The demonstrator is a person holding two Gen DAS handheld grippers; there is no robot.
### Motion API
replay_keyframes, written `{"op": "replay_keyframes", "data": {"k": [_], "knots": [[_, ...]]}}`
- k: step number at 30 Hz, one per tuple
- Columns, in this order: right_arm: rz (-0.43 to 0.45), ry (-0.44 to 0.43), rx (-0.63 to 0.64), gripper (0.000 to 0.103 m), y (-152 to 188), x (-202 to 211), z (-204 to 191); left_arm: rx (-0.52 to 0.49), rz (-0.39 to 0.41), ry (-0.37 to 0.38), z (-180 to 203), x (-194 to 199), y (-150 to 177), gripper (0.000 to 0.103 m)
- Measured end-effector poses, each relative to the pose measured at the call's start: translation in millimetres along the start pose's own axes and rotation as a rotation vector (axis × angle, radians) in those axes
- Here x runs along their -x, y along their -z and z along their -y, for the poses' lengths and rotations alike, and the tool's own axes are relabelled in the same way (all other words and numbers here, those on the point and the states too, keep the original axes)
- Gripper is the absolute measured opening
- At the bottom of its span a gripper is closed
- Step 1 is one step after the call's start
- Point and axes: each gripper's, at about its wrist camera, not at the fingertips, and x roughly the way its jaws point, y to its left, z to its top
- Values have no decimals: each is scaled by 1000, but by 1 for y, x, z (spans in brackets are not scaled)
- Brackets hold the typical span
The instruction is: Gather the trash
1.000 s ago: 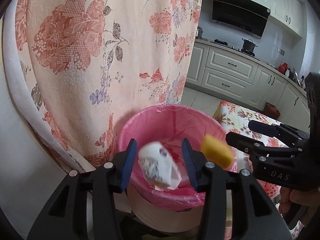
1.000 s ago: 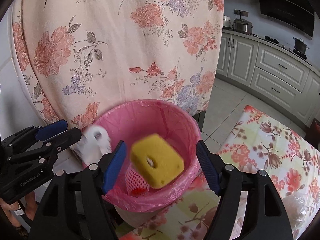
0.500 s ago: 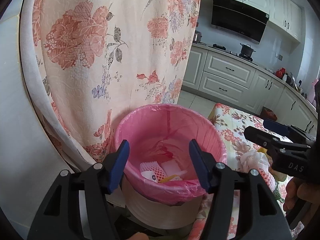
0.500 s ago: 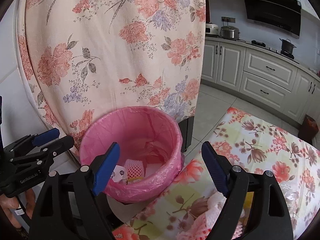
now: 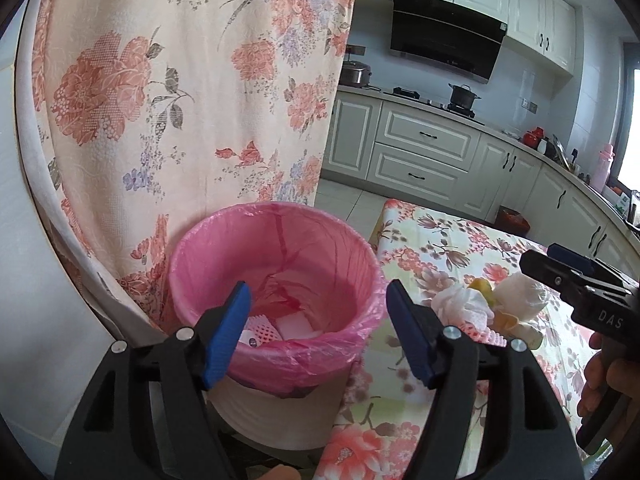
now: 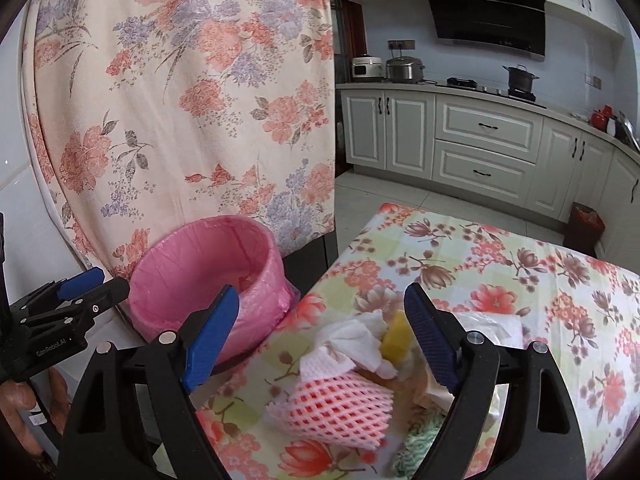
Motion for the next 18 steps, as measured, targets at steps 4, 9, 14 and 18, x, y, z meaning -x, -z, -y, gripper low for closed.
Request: {"op": "replay_keyframes", "data": {"k": [4,9,14,18], "knots": [[-2,36,-34,80,14,11,22,-35,-5,24,21,-1,5,70],[-12,83,-70,82,34,21,47,-73,-23,47,44,-4,14,70],[-38,114,-101,83,56,26,69,-106,-42,73,65,-7,22,71],[-55,127,-120,83,71,29,82,-129,-57,89,79,-9,28,72]]}}
